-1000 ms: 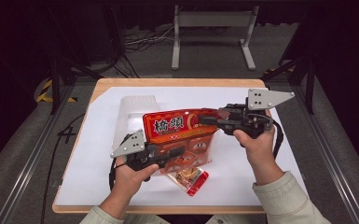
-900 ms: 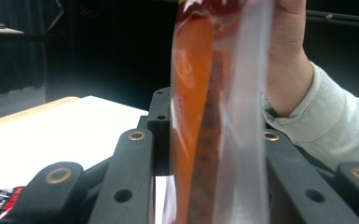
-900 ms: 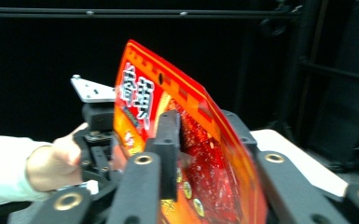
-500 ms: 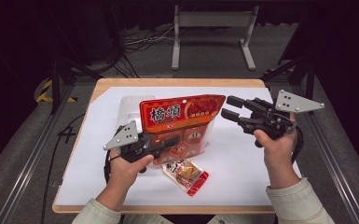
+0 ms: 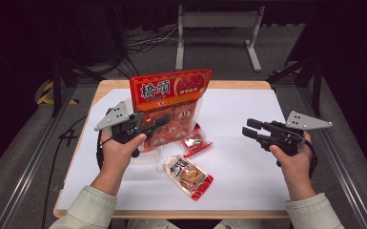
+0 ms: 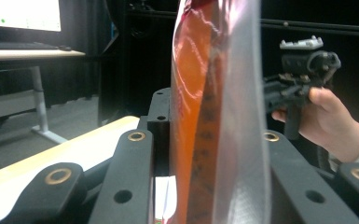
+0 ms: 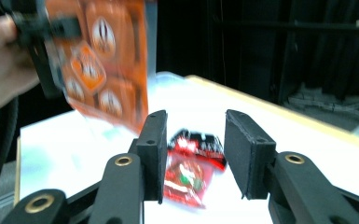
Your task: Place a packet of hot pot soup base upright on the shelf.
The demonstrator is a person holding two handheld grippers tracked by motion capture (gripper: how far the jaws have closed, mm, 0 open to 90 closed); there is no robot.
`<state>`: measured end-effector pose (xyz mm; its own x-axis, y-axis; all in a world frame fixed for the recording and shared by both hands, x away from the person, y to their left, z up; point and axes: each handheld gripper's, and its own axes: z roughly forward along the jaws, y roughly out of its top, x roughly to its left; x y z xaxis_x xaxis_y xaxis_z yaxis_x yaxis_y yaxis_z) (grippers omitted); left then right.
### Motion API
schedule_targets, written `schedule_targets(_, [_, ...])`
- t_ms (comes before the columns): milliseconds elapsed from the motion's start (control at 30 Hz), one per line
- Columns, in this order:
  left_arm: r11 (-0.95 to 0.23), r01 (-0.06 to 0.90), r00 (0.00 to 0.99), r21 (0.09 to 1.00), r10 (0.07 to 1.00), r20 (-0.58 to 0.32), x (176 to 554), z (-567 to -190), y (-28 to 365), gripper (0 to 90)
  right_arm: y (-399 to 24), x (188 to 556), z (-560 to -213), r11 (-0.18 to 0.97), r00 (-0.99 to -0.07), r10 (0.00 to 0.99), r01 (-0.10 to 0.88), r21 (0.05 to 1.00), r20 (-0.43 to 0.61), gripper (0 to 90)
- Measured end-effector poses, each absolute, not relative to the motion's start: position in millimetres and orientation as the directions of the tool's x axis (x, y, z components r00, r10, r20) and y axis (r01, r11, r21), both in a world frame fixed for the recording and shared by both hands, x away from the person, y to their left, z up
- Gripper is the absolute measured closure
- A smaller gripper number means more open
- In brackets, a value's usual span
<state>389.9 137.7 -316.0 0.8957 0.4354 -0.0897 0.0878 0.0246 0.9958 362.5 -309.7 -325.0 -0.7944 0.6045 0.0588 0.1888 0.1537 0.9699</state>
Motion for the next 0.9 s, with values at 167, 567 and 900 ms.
schedule_targets(167, [0.032,0.089,0.882,0.996,0.463,-0.093,400,-314,145,71.0,-313,364,-334,0.167,-0.786,0.614,0.222,0.961,0.074,58.7])
schedule_targets(567, [0.067,0.101,0.833,0.993,0.54,-0.121,437,-313,173,71.0,-322,356,-347,0.117,-0.792,0.589,0.281,0.953,0.161,58.4])
schedule_targets(900, [0.081,0.096,0.788,0.992,0.603,-0.125,461,-317,191,71.0,-333,348,-348,0.095,-0.783,0.598,0.284,0.954,0.174,58.3])
